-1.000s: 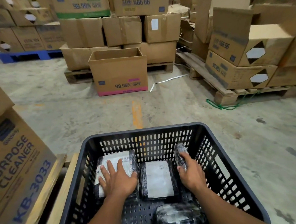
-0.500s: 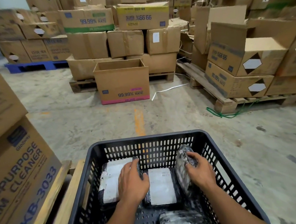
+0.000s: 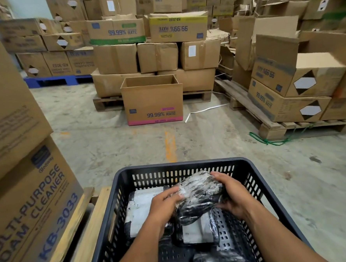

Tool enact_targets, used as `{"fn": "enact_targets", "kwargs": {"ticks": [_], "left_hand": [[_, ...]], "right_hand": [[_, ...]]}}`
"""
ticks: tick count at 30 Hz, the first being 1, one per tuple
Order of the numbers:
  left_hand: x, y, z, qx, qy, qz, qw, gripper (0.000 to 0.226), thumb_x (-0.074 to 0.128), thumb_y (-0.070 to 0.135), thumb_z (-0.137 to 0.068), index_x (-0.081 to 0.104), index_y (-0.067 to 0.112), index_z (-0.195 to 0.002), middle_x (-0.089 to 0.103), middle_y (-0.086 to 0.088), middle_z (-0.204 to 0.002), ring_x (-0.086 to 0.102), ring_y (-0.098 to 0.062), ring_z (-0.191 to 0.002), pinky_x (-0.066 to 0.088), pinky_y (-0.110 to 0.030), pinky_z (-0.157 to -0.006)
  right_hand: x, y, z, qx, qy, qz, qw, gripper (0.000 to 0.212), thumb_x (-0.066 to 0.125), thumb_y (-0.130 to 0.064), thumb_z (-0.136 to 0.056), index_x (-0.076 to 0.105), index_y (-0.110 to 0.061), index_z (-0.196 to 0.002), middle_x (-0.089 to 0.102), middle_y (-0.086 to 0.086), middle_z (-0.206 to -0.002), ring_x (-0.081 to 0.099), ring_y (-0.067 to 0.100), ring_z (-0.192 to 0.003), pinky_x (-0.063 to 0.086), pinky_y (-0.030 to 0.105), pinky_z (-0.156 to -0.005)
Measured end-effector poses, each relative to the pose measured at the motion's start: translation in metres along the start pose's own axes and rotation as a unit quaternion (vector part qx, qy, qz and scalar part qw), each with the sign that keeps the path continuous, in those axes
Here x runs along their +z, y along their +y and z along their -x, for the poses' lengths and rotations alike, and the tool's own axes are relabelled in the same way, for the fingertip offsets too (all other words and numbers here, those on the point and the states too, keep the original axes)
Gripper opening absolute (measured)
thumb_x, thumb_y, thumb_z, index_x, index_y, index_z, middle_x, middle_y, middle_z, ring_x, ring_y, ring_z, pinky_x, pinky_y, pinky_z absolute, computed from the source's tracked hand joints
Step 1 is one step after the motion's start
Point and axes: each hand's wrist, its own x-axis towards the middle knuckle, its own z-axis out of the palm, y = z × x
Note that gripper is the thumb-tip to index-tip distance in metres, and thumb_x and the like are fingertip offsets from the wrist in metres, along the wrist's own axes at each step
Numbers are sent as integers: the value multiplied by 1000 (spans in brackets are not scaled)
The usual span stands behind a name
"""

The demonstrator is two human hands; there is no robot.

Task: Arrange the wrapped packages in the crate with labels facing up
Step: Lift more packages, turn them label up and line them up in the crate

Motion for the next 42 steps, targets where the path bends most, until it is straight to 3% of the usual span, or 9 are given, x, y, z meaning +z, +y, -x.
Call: {"fn": "enact_targets", "kwargs": {"ticks": [4,8,13,19,23,25,30,36,42], "left_hand": [[-9,9,3,-28,-7,168,985,46,81,39,-75,76,5,-106,84,-9,-83,74,-28,-89,62,-40,-82],[-17,18,3,-9,-52,184,982,80,94,44,-50,66,11,-118,84,-9,-93,67,-29,-94,57,-36,-77],[-13,17,2,4,-33,118,992,107,90,56,-60,49,11,-149,68,-26,-131,58,-18,-60,53,-29,-54],[-13,14,2,14,-16,44,999,70,93,41,-68,65,13,-126,81,-2,-74,53,-11,-42,43,-21,-38],[-12,18,2,38,3,53,998,55,89,48,-70,75,21,-116,84,4,-86,79,-7,-71,54,-22,-61],[-11,21,5,53,-3,56,997,59,86,57,-61,78,23,-109,85,6,-90,80,-7,-82,56,-23,-67],[-11,28,-1,51,0,77,996,39,83,50,-79,80,24,-107,84,4,-98,80,-13,-91,63,-30,-74],[-12,30,-3,36,17,98,994,50,93,20,-73,68,30,-115,78,-7,-112,81,-28,-87,67,-47,-74],[-22,32,-3,25,-52,141,988,86,99,30,-44,72,19,-125,82,-12,-111,79,-31,-100,63,-45,-88]], "right_hand": [[-7,-10,0,42,-93,-26,994,55,69,-48,-84,60,-6,-120,68,27,-110,76,35,-87,66,42,-65],[-7,-13,-1,11,-130,4,992,59,82,-36,-73,58,-5,-117,69,27,-114,76,36,-89,63,44,-77],[1,-11,-3,-74,4,139,988,61,77,-63,-76,73,-9,-104,70,6,-58,71,23,-54,51,27,-48],[7,-14,-2,-117,147,241,952,78,57,-97,-60,41,-21,-48,47,-5,-40,49,17,-39,41,30,-55],[5,-8,-6,-106,106,263,953,87,54,-98,-59,62,-13,-69,76,12,-92,72,24,-79,47,35,-68],[4,-3,-7,-106,35,231,967,100,69,-88,-60,67,-12,-125,69,7,-130,71,19,-102,55,34,-83],[-3,11,-10,-114,-7,176,978,95,85,-51,-72,39,-25,-152,64,-9,-118,75,4,-71,57,12,-53],[-4,16,-11,-59,-32,117,991,59,86,-31,-79,53,-24,-128,75,16,-110,81,27,-77,64,44,-60],[-13,-14,-15,-47,-117,155,980,71,102,-32,-52,69,-23,-115,78,21,-113,75,44,-100,60,59,-92]]}}
